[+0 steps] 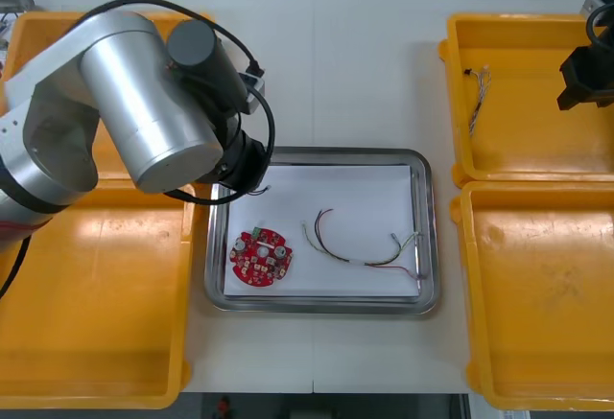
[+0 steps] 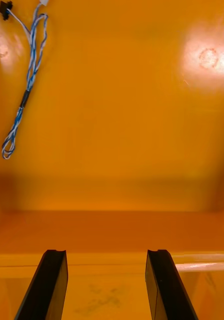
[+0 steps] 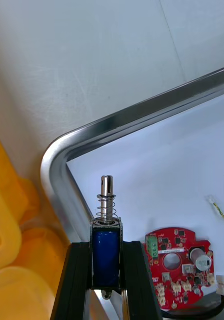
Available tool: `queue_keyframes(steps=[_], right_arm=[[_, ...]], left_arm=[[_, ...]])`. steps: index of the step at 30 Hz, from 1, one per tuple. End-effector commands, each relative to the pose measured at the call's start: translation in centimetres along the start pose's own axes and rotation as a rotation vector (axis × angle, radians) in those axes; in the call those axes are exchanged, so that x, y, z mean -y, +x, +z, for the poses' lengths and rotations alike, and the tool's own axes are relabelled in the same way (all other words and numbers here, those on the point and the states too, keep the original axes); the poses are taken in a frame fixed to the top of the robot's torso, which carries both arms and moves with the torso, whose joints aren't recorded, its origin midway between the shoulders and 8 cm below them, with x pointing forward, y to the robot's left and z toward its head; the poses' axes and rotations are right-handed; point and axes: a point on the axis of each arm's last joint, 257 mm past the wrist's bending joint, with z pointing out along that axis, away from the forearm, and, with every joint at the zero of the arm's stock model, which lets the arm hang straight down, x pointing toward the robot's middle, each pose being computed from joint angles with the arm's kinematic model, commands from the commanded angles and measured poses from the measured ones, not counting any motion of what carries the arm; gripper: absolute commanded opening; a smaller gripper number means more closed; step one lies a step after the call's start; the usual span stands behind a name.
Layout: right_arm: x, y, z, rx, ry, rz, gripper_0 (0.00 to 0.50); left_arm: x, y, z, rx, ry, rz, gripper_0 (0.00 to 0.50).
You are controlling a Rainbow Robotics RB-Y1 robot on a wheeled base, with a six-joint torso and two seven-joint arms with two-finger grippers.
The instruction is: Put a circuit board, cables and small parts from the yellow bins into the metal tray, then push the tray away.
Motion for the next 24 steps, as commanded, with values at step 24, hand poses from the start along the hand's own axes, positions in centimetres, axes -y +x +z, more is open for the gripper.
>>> queue_keyframes(steps=[24], right_arm=[[-1.4,-9.2,-2.1,0.129,-0.076,0.366,0.451]], left_arm=[[3.4,2.7,7.7,-0.010,0.028,-0.042,0.003]])
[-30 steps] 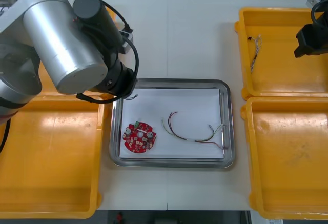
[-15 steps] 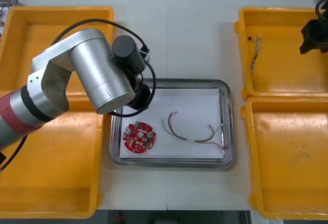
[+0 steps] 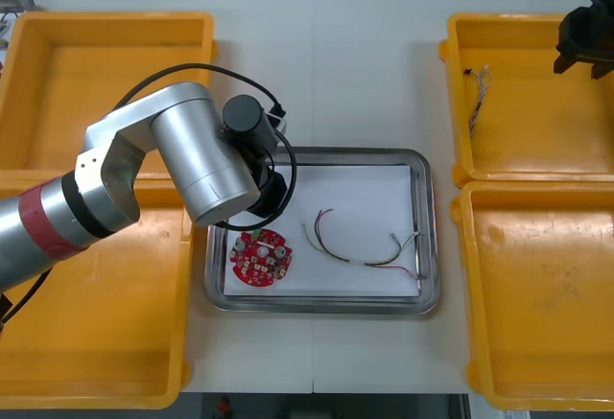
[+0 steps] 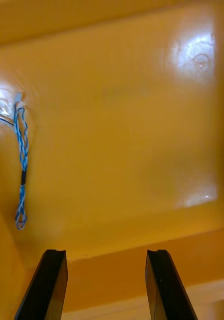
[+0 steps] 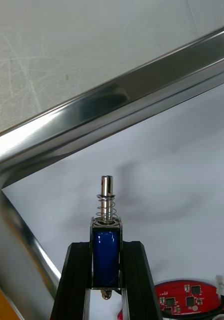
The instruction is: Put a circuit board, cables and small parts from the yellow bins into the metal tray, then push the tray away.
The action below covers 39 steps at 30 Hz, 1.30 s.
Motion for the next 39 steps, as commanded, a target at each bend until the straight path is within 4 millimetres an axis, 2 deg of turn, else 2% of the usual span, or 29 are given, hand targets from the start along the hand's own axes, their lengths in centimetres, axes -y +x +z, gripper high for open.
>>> queue_keyframes(steps=[1,5,8,9,10,11,13,20,25,35,39], right_arm=[[-3.4,-3.1,-2.1,0.072,-0.073,0.111,0.452],[-4.4,-3.3,-1.5,0.079,-0.089,0.164,0.452],[-5.1,-3.2,-1.0,0.077,-0.099,0.209,0.452],[-5.6,-3.1,-0.6,0.071,-0.106,0.230,0.451],[-5.8,-3.0,-0.4,0.069,-0.109,0.234,0.452],[-6.1,-2.9,-0.2,0.067,-0.111,0.241,0.452],[-6.3,-2.8,0.4,0.064,-0.112,0.248,0.452],[-7.0,-2.9,2.1,0.071,-0.128,0.270,0.452],[-7.5,-3.2,3.4,0.089,-0.143,0.289,0.452],[-8.0,-1.8,6.5,0.085,-0.169,0.308,0.451],[-7.7,-1.3,7.6,0.088,-0.173,0.316,0.451]], left_arm=[[1.3,0.8,0.5,0.000,0.024,-0.077,0.002],[1.4,0.7,0.5,0.002,0.027,-0.079,0.005],[1.3,0.6,0.4,0.005,0.025,-0.081,0.199],[1.3,0.6,0.4,0.008,0.022,-0.080,0.327],[1.2,0.6,0.5,0.006,0.021,-0.082,0.359],[1.3,0.6,0.4,0.007,0.023,-0.079,0.424],[1.2,0.5,0.5,0.009,0.021,-0.081,0.493],[1.1,0.3,0.3,0.018,0.019,-0.083,0.500],[1.3,-0.5,-0.7,0.035,0.031,-0.089,0.500],[0.8,-2.1,-6.5,0.031,0.064,-0.089,0.500],[0.1,-2.7,-8.1,0.032,0.075,-0.098,0.500]])
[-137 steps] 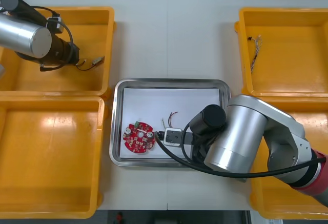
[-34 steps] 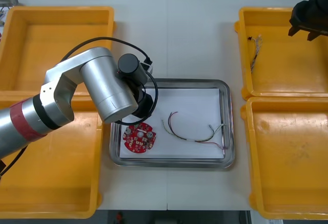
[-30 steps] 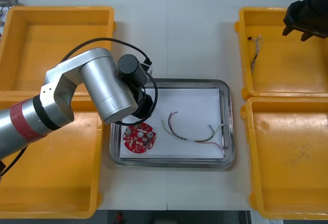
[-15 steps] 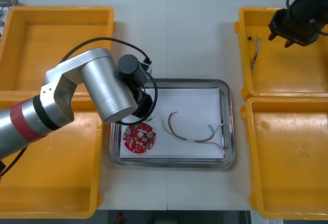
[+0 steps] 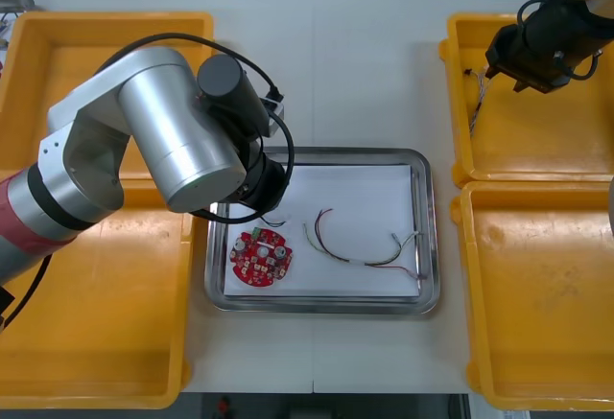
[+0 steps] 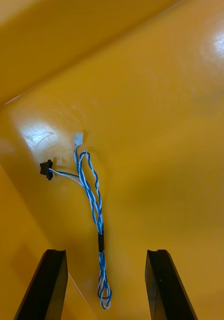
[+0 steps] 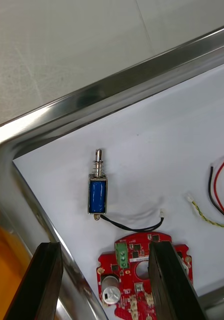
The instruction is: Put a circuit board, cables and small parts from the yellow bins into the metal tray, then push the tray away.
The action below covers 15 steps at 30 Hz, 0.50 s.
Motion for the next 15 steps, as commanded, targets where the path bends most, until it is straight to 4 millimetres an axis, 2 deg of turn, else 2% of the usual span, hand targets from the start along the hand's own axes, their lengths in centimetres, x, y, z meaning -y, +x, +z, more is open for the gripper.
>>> queue_keyframes(steps=[1,6,11,15], right_arm=[[-0.6,0.4,0.9,0.011,-0.048,0.065,0.451],[-0.2,1.2,2.0,0.001,-0.056,0.076,0.452],[0.0,2.1,2.9,-0.010,-0.055,0.079,0.451],[-0.2,2.6,3.2,-0.018,-0.058,0.085,0.451]], left_arm=[[-0.5,-2.6,-3.8,0.054,0.028,-0.060,0.500],[-2.1,-3.1,-5.5,0.036,0.041,-0.035,0.500],[-4.6,-4.0,-8.3,0.017,0.056,-0.016,0.500],[-6.0,-4.6,-9.7,-0.002,0.070,0.002,0.500]])
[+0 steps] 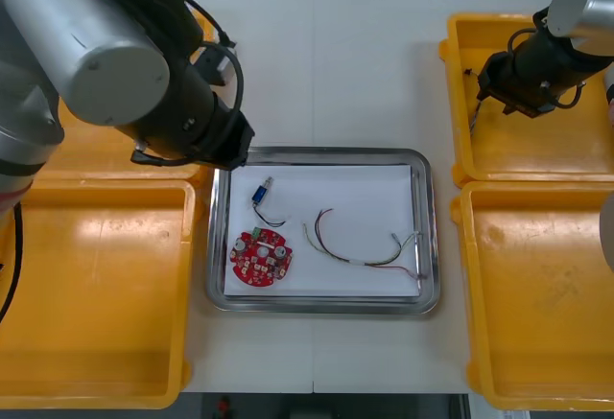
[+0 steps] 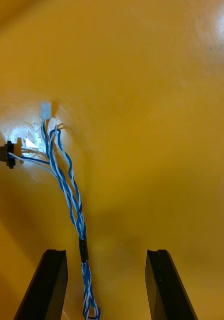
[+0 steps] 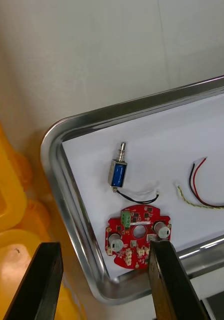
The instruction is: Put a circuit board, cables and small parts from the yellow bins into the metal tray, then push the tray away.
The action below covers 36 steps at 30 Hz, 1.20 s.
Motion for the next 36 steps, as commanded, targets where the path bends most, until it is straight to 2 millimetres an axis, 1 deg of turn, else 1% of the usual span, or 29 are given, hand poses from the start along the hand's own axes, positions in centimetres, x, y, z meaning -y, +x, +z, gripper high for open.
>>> queue_keyframes(steps=[1,7,11,18,23,30,36], right_arm=[[-1.5,0.4,0.2,0.000,-0.043,0.064,0.451],[-1.9,1.2,0.7,-0.012,-0.044,0.067,0.451],[-1.1,1.7,1.3,-0.019,-0.034,0.063,0.451],[-0.4,2.1,1.8,-0.023,-0.027,0.069,0.452],[-0.8,2.6,2.0,-0.038,-0.045,0.083,0.452],[-0.2,3.1,2.4,-0.049,-0.041,0.088,0.451],[0.1,3.1,2.0,-0.067,-0.060,0.124,0.451]], left_arm=[[-2.3,-3.1,-4.0,0.036,-0.012,0.173,0.500],[-5.0,-4.2,-4.9,0.028,-0.008,0.221,0.500],[-6.9,-4.8,-5.1,0.025,-0.007,0.268,0.500],[-9.3,-6.2,-5.1,0.046,0.019,0.359,0.500],[-10.7,-7.0,-5.0,0.070,0.043,0.407,0.500],[-12.6,-7.9,-4.7,0.098,0.069,0.470,0.500],[-13.8,-8.3,-4.1,0.120,0.100,0.503,0.500]])
